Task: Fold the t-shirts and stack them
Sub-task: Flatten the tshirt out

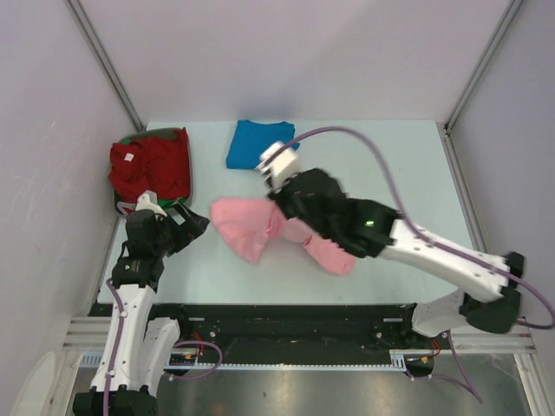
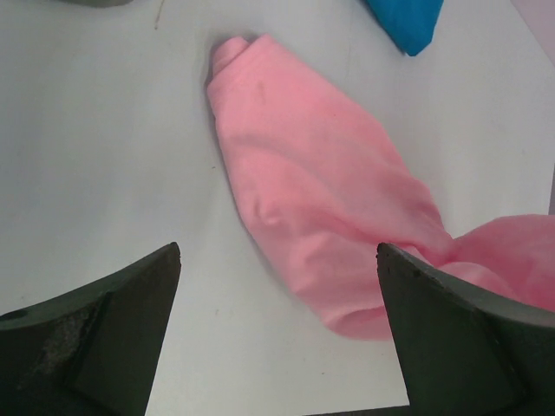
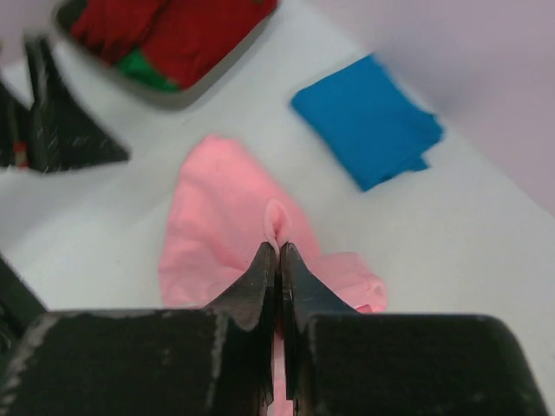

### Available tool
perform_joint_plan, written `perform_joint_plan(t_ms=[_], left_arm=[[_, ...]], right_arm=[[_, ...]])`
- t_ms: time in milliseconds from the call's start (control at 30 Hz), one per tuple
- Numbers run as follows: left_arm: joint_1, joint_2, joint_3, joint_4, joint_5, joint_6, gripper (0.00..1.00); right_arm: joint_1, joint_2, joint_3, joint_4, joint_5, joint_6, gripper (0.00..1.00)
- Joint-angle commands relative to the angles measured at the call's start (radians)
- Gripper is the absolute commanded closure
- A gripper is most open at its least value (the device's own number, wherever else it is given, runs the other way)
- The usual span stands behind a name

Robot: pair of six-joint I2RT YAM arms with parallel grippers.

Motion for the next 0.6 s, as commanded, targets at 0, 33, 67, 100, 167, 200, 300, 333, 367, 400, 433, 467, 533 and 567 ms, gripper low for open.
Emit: perform_joint_plan(t_ms=[0,33,67,100,167,200,300,333,367,400,433,467,533,567], left_arm=[[-0.013,0.006,-0.02,0.075,0.095,0.022,0.01],[-0.025,0.01,-0.022,0.093,0.109,0.019,0.01],[-0.038,0.017,-0.023,0.099,0.115,0.012,0.01],[-0.047,0.029,-0.025,0.118,0.112,0.007,0.01],[-0.117,0.04,-0.025,0.132,0.09,-0.002,0.01],[-0.14,0.055,-0.027,0.151,0.065,-0.008,0.01],[-0.229,0.095,-0.036,0.197,0.036,-0.045,0.01],[-0.283,0.107,-0.042,0.216,0.011,-0.056,0.01],[-0.317,0.124,-0.048,0.239,-0.009,-0.083,0.01],[-0.388,0.142,-0.056,0.281,-0.029,-0.093,0.01],[-0.422,0.196,-0.057,0.302,-0.076,-0.102,0.01],[-0.453,0.226,-0.054,0.319,-0.093,-0.122,0.02],[-0.519,0.299,-0.042,0.362,-0.111,-0.14,0.03],[-0.539,0.351,-0.036,0.368,-0.127,-0.159,0.04]], right_arm=[[-0.095,-0.178,-0.029,-0.117,0.189,0.069,1.0],[-0.111,-0.208,-0.04,-0.131,0.201,0.083,1.0],[-0.131,-0.235,-0.071,-0.143,0.239,0.113,1.0],[-0.169,-0.266,-0.085,-0.162,0.261,0.123,1.0],[-0.226,-0.335,-0.115,-0.192,0.312,0.196,1.0],[-0.281,-0.353,-0.125,-0.221,0.32,0.213,1.0],[-0.362,-0.403,-0.161,-0.261,0.294,0.262,1.0],[-0.375,-0.416,-0.169,-0.266,0.278,0.273,1.0],[-0.384,-0.42,-0.177,-0.271,0.261,0.281,1.0],[-0.392,-0.424,-0.189,-0.272,0.254,0.29,1.0],[-0.399,-0.426,-0.194,-0.274,0.254,0.294,1.0],[-0.404,-0.426,-0.197,-0.272,0.245,0.294,1.0],[-0.413,-0.424,-0.203,-0.261,0.24,0.293,1.0],[-0.413,-0.421,-0.204,-0.258,0.235,0.291,1.0]])
